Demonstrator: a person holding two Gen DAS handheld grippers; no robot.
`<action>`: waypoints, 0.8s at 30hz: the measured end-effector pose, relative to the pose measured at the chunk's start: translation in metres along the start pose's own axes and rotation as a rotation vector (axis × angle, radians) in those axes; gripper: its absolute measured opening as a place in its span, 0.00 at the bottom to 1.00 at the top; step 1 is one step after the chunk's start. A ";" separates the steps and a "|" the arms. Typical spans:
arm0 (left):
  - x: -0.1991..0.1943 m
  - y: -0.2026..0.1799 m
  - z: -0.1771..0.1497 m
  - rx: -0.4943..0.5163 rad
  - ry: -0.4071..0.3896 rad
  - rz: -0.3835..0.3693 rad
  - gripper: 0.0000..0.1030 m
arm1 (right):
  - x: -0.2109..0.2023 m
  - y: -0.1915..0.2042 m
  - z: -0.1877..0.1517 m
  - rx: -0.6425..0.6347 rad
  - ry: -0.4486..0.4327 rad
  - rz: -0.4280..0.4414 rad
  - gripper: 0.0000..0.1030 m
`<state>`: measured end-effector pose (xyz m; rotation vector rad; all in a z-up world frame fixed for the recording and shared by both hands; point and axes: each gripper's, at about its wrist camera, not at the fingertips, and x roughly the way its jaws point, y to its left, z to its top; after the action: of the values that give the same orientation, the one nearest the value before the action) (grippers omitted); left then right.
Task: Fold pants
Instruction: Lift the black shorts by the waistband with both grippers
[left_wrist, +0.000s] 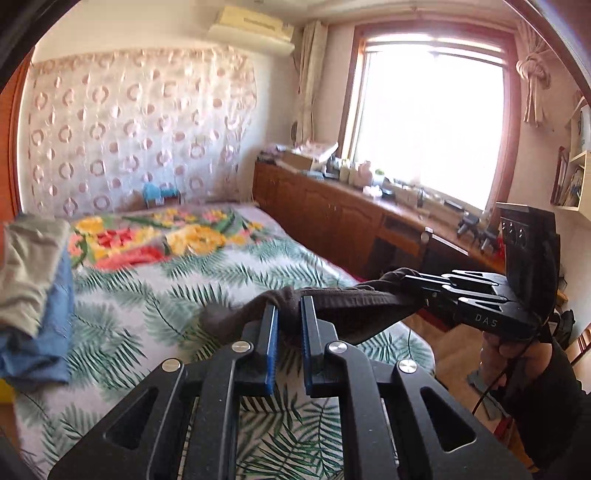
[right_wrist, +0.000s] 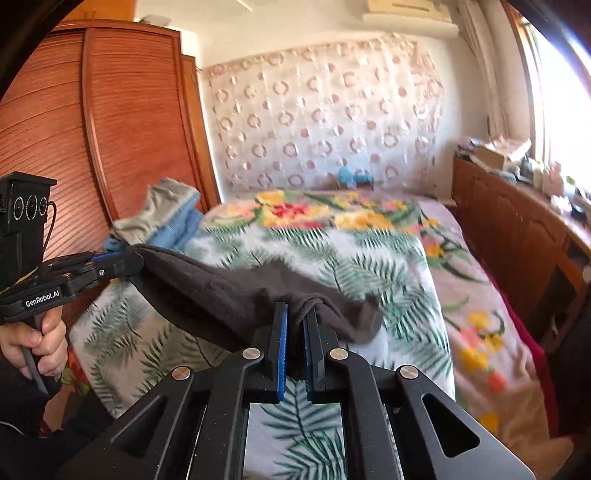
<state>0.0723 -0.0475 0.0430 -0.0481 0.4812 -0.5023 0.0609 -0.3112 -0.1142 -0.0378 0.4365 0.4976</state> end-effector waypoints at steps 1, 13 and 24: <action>-0.005 0.002 0.005 0.006 -0.014 0.009 0.11 | -0.003 0.003 0.004 -0.010 -0.012 0.003 0.07; -0.059 0.028 0.049 0.023 -0.160 0.078 0.11 | -0.038 0.047 0.046 -0.124 -0.148 0.051 0.07; -0.004 0.092 0.049 -0.013 -0.094 0.165 0.11 | 0.032 0.034 0.053 -0.152 -0.099 0.092 0.07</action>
<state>0.1327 0.0317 0.0736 -0.0442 0.3923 -0.3332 0.0907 -0.2593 -0.0770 -0.1394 0.3039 0.6200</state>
